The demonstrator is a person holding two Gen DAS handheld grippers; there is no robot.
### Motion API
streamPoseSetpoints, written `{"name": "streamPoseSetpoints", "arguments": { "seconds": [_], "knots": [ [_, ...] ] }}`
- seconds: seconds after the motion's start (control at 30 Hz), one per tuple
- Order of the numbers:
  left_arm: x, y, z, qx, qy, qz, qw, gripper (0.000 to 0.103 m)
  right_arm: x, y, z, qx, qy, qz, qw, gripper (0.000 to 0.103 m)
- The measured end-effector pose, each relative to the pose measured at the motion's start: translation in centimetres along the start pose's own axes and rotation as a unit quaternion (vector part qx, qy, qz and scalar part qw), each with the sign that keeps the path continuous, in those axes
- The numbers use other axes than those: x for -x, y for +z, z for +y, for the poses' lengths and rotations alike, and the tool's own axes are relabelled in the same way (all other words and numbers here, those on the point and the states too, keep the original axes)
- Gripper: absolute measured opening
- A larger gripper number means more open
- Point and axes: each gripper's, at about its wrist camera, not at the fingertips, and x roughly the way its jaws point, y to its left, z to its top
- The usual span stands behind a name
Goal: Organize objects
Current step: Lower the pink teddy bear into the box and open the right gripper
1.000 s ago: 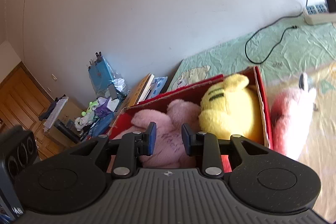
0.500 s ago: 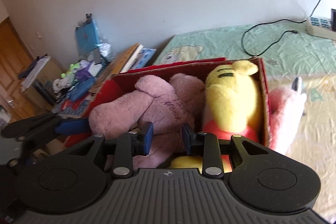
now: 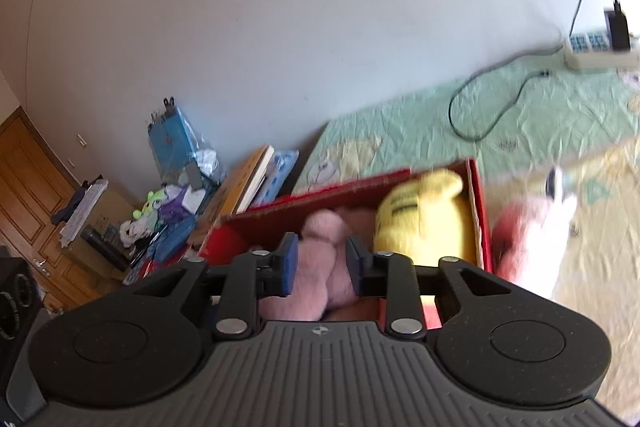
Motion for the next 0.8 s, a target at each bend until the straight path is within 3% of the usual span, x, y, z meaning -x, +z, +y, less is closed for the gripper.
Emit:
{"name": "streamPoseSetpoints", "arguments": {
  "seconds": [0.13, 0.27, 0.4, 0.5, 0.8],
  "knots": [
    [-0.7, -0.2, 1.3, 0.032, -0.030, 0.017, 0.9989, 0.088, 0.0, 0.2, 0.1, 0.006, 0.022, 0.002, 1.000, 0.030],
    [-1.1, -0.8, 1.8, 0.037, -0.037, 0.033, 0.9981, 0.088, -0.8, 0.7, 0.6, 0.032, 0.036, 0.014, 0.999, 0.030],
    [-1.3, -1.4, 1.5, 0.031, -0.022, 0.038, 0.9986, 0.088, -2.2, 0.6, 1.0, 0.047, 0.020, 0.048, 0.998, 0.030],
    [-0.9, -1.5, 2.1, 0.045, -0.019, 0.043, 0.9979, 0.090, -2.2, 0.3, 0.6, 0.046, 0.013, 0.065, 0.997, 0.030],
    [0.1, -1.7, 4.6, 0.088, 0.037, 0.061, 0.9936, 0.093, -1.8, -1.6, -0.6, 0.019, 0.000, 0.099, 0.995, 0.030]
  ]
}}
